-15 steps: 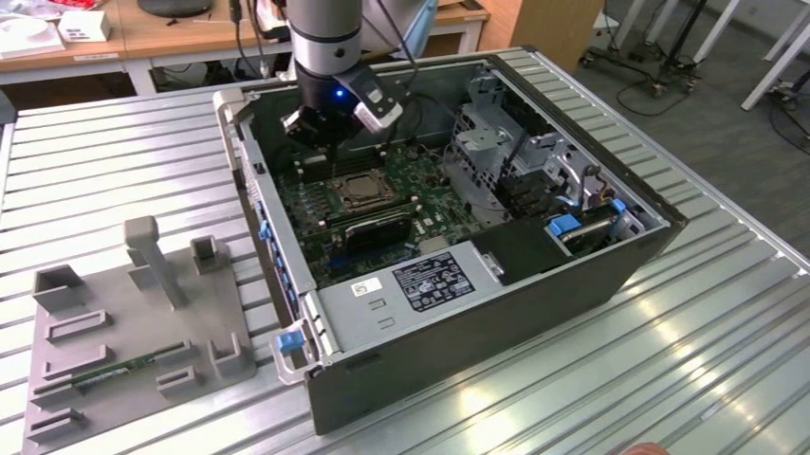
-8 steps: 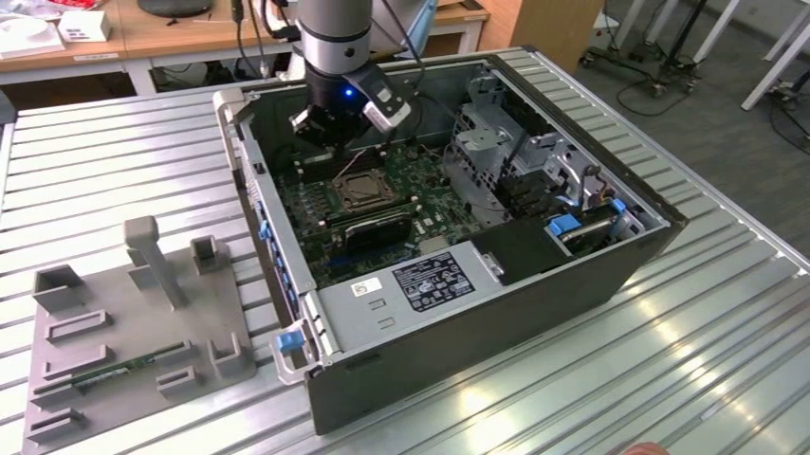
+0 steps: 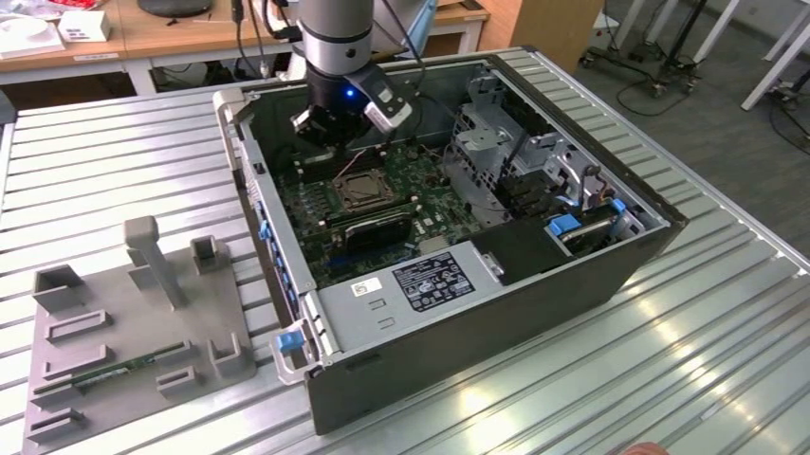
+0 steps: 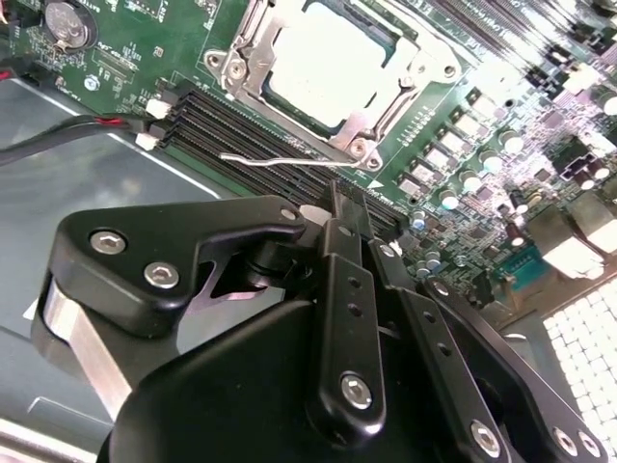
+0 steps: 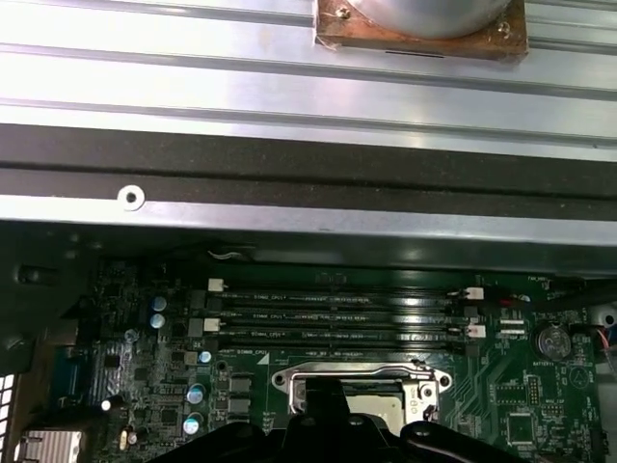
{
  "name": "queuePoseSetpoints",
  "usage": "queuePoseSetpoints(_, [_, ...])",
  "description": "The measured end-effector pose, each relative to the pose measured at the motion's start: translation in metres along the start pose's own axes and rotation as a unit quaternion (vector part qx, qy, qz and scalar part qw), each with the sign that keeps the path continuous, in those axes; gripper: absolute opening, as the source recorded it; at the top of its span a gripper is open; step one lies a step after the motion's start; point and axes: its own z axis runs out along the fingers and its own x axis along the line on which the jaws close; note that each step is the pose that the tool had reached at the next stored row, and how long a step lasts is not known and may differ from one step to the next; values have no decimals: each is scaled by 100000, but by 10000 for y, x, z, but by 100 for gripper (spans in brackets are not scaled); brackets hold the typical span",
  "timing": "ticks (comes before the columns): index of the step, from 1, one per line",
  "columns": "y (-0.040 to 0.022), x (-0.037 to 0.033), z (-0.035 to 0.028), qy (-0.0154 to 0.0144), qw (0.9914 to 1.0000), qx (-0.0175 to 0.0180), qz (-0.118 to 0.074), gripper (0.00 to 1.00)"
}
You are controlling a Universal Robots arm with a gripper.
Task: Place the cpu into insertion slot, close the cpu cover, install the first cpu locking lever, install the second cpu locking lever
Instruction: 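Install the first cpu locking lever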
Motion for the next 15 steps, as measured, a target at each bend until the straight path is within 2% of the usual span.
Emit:
queuePoseSetpoints(4, [-4, -42, 20, -20, 99996, -903, 65, 11])
queuePoseSetpoints(8, [-10, -101, 45, -31, 99995, -992, 84, 11])
queuePoseSetpoints(15, [-19, -160, 101, -25, 99995, -1024, 84, 11])
